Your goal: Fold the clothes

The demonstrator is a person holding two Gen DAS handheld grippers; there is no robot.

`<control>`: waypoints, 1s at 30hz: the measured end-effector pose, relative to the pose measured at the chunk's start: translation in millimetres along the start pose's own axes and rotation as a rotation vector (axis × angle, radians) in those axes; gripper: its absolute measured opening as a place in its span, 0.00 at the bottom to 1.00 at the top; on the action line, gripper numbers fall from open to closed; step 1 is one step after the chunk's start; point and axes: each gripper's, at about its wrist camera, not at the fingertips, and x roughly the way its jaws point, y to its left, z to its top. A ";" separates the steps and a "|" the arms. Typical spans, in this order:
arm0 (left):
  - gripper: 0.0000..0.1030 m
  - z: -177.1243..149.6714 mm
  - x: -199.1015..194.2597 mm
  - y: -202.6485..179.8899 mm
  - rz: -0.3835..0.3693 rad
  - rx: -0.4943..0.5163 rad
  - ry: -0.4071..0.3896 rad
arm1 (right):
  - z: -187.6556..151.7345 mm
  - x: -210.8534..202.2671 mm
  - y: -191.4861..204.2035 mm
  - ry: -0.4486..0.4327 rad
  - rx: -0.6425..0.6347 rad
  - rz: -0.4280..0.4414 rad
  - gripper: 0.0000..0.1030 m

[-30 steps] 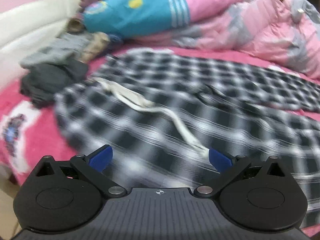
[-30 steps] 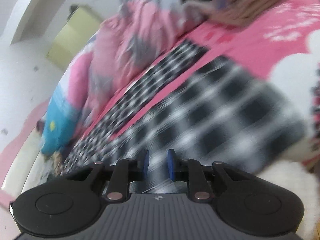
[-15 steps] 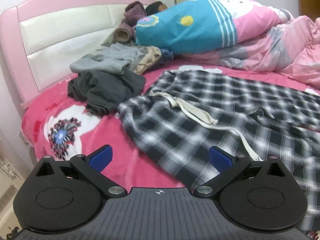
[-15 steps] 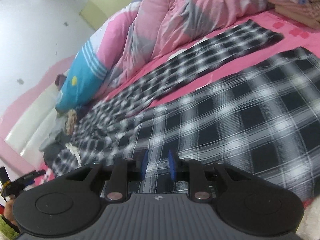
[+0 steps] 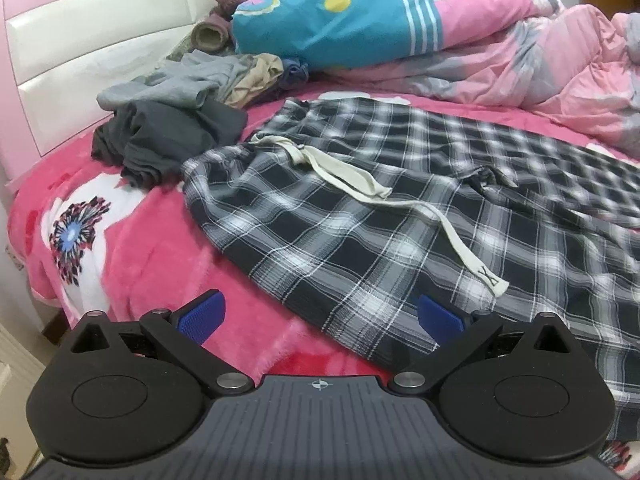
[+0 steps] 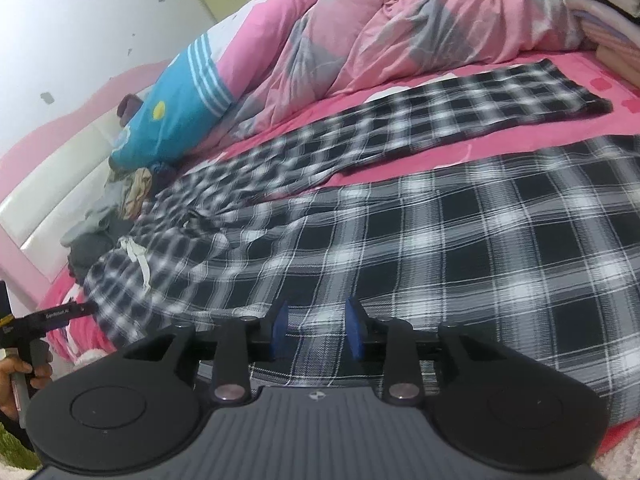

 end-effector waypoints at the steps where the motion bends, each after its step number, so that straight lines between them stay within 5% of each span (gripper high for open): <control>1: 1.00 -0.4 0.0 -0.2 0.000 0.000 0.001 | -0.9 0.7 1.0 0.002 -0.005 0.000 0.32; 30: 1.00 -1.8 -1.9 -18.8 0.020 0.027 0.011 | -12.3 1.4 -4.5 0.006 -0.016 0.009 0.40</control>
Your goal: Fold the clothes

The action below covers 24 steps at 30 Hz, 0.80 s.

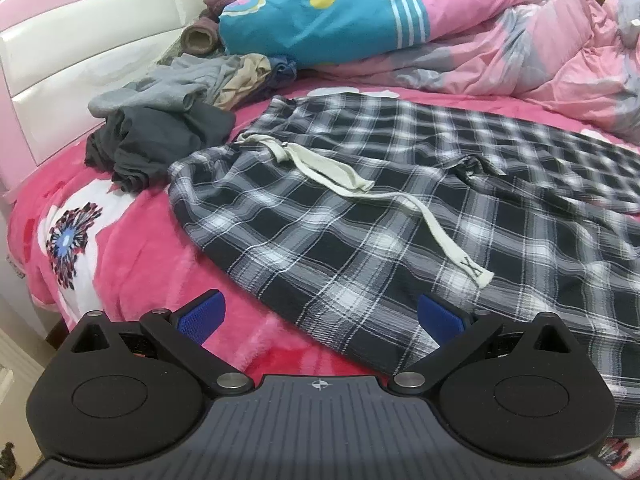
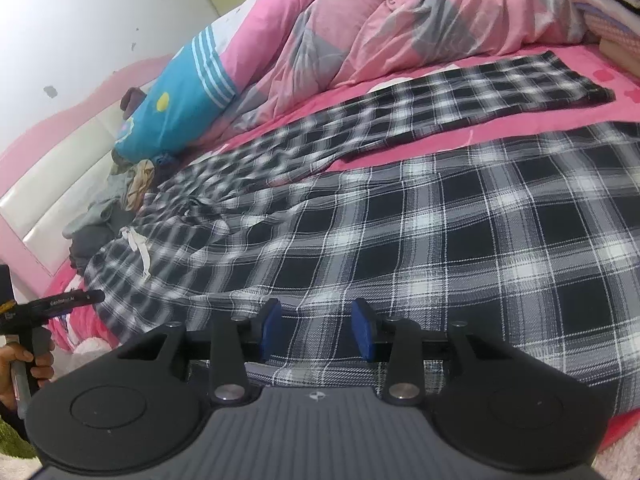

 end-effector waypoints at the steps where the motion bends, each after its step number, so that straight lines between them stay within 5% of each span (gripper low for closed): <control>1: 1.00 -0.1 -0.1 1.4 0.005 -0.007 0.000 | -0.1 -0.4 1.7 -0.001 -0.011 -0.002 0.40; 14: 0.92 -14.4 9.4 41.2 0.033 -0.129 -0.018 | 1.6 39.0 71.0 0.039 -0.260 0.064 0.38; 24: 0.58 -20.8 27.7 95.5 -0.059 -0.316 -0.039 | -13.7 101.8 147.7 0.101 -0.456 0.162 0.27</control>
